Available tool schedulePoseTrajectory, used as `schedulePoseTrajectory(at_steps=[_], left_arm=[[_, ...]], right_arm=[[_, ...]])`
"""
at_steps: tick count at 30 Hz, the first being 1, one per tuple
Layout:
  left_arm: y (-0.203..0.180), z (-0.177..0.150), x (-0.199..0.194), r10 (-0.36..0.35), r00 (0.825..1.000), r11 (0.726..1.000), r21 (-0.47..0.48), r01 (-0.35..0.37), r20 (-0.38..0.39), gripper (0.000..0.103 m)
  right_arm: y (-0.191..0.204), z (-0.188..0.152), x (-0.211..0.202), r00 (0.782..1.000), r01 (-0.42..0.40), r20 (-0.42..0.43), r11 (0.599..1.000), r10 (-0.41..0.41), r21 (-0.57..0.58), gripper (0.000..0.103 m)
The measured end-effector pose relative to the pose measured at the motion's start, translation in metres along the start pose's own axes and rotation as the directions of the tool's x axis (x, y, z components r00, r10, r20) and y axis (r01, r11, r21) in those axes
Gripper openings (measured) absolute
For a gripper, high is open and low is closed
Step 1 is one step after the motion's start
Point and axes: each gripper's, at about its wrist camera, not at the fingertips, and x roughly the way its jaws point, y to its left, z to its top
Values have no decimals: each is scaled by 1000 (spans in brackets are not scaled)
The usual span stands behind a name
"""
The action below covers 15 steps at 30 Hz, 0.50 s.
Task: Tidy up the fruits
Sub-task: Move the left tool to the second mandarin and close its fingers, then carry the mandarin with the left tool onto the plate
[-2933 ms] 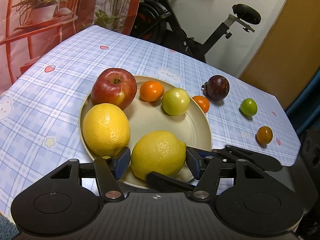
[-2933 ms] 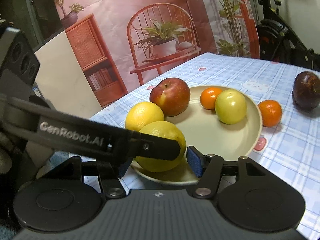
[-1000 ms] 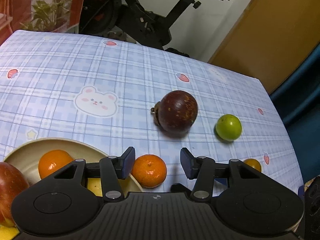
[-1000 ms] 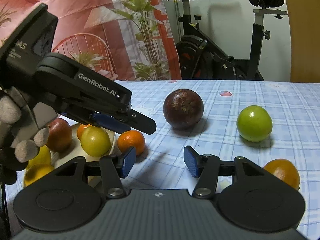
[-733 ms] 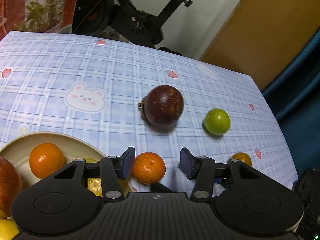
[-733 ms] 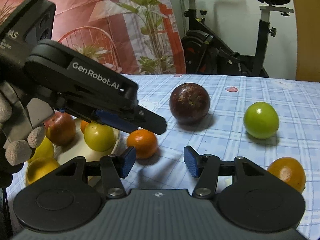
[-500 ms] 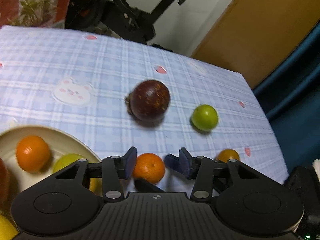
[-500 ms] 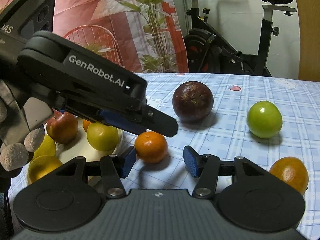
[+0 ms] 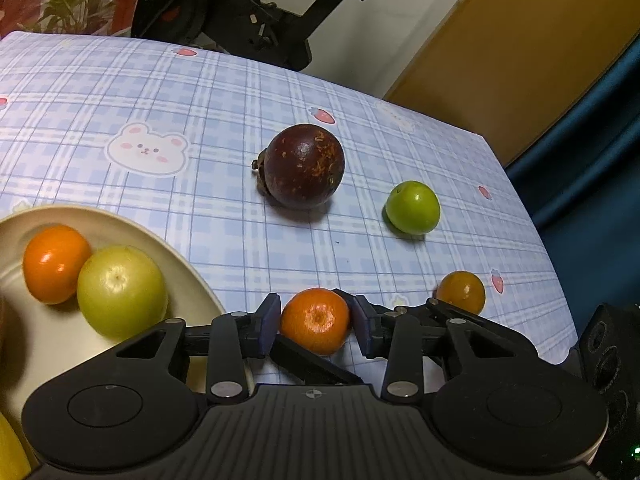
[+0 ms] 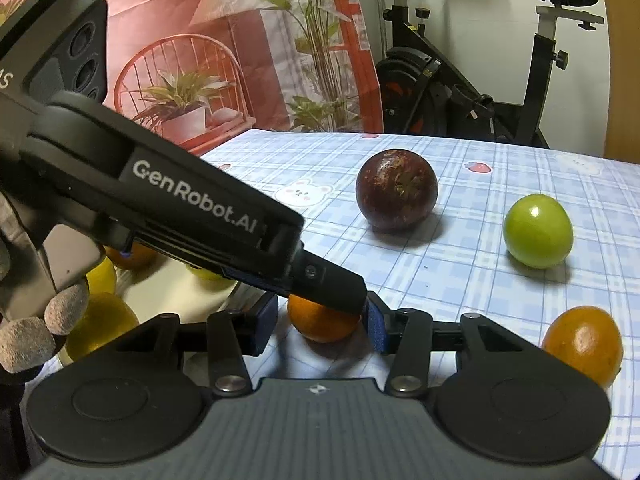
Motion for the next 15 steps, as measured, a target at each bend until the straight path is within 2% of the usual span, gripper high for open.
schedulePoseTrajectory(at_steps=[5, 8, 15], left_arm=[[1, -6, -3, -19, 1000, 1000, -21, 19, 3, 41], [-2, -11, -4, -26, 1000, 999, -21, 26, 1, 41], [-5, -20, -13, -36, 999, 999, -9, 36, -11, 41]], right_arm=[[2, -3, -4, 1000, 16, -8, 1000, -16, 5, 47], [3, -8, -9, 1000, 15, -7, 1000, -15, 5, 41], [6, -14, -19, 1000, -2, -9, 998, 2, 61, 41]])
